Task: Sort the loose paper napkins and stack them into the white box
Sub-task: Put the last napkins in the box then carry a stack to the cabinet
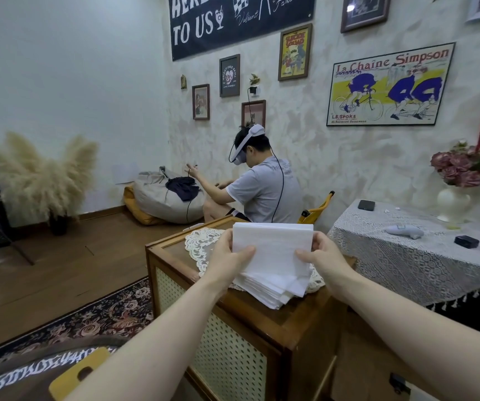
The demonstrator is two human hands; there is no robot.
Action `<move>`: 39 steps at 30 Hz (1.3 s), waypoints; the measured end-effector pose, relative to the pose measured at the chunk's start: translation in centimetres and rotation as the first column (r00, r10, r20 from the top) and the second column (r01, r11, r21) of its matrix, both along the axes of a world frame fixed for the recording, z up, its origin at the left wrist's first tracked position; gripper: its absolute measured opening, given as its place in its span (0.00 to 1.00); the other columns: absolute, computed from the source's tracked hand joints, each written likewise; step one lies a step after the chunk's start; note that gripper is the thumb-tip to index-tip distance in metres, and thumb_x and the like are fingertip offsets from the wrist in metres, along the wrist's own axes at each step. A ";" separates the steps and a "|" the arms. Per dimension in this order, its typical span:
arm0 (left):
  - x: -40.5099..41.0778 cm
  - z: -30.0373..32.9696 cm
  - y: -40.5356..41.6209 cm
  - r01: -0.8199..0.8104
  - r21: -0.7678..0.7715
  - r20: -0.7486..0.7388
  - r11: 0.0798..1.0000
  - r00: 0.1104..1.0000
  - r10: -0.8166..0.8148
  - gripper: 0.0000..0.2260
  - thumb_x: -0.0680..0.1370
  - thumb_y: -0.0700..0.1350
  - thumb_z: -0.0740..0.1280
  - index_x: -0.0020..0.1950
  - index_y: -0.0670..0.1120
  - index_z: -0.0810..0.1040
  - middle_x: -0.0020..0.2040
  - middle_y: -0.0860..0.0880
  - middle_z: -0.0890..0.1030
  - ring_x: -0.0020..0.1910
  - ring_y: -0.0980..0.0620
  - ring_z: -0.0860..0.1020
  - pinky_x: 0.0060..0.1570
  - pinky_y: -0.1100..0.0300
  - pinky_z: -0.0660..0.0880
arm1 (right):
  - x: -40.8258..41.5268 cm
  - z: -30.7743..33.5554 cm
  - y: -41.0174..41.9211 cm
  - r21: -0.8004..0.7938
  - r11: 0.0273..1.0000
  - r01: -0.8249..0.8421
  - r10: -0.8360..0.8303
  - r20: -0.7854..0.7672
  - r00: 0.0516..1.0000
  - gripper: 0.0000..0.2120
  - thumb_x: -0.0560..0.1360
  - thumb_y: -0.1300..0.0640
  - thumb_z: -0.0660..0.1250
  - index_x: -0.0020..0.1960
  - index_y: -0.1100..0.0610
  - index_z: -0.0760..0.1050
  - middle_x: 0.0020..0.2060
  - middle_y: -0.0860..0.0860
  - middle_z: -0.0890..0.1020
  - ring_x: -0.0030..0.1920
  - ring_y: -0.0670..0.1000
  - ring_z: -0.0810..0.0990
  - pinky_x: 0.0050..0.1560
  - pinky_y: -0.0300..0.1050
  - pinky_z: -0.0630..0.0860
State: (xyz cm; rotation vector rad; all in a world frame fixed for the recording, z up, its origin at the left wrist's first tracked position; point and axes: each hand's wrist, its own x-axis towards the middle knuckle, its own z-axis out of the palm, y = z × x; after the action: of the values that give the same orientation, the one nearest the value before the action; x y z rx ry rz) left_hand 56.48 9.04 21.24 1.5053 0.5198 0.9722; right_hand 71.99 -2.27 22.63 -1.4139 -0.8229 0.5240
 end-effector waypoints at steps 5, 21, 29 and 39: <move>-0.3 -0.7 -0.2 0.026 0.035 -0.033 0.999 0.999 -0.025 0.16 0.76 0.34 0.67 0.61 0.47 0.72 0.55 0.49 0.80 0.52 0.54 0.79 0.49 0.63 0.76 | 0.2 -1.0 -0.3 -0.019 0.999 -0.040 0.040 0.043 0.998 0.17 0.74 0.72 0.65 0.59 0.58 0.69 0.54 0.54 0.79 0.52 0.50 0.77 0.46 0.39 0.75; -3.2 -0.5 -0.7 -0.255 0.071 0.012 0.964 0.967 0.255 0.11 0.75 0.40 0.71 0.55 0.46 0.76 0.50 0.45 0.82 0.49 0.47 0.81 0.43 0.57 0.79 | -3.3 1.0 -0.9 -0.034 0.999 0.038 -0.034 0.116 0.993 0.14 0.73 0.66 0.70 0.58 0.60 0.73 0.47 0.54 0.83 0.39 0.47 0.80 0.31 0.33 0.73; -10.6 -0.3 -1.5 -0.356 -0.034 0.044 0.934 0.933 0.357 0.11 0.75 0.38 0.70 0.56 0.45 0.76 0.47 0.48 0.82 0.46 0.51 0.81 0.48 0.55 0.78 | -9.3 1.7 0.9 -0.120 0.991 -0.067 0.080 0.101 0.992 0.16 0.73 0.65 0.71 0.60 0.60 0.72 0.45 0.53 0.81 0.34 0.46 0.76 0.25 0.32 0.68; -24.7 -1.9 -1.9 -0.574 -0.027 0.000 0.819 0.819 0.574 0.10 0.76 0.39 0.70 0.55 0.46 0.75 0.47 0.49 0.82 0.44 0.54 0.80 0.40 0.64 0.77 | -21.4 0.1 5.1 -0.192 0.929 -0.317 0.322 -0.004 0.947 0.17 0.72 0.65 0.71 0.59 0.59 0.73 0.49 0.55 0.81 0.34 0.48 0.78 0.24 0.35 0.71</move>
State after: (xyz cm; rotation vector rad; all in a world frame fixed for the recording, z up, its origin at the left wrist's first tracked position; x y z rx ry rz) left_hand 31.79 7.14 19.37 1.3379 1.0166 1.4290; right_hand 50.62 2.78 22.72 -1.4708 -1.0566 0.8539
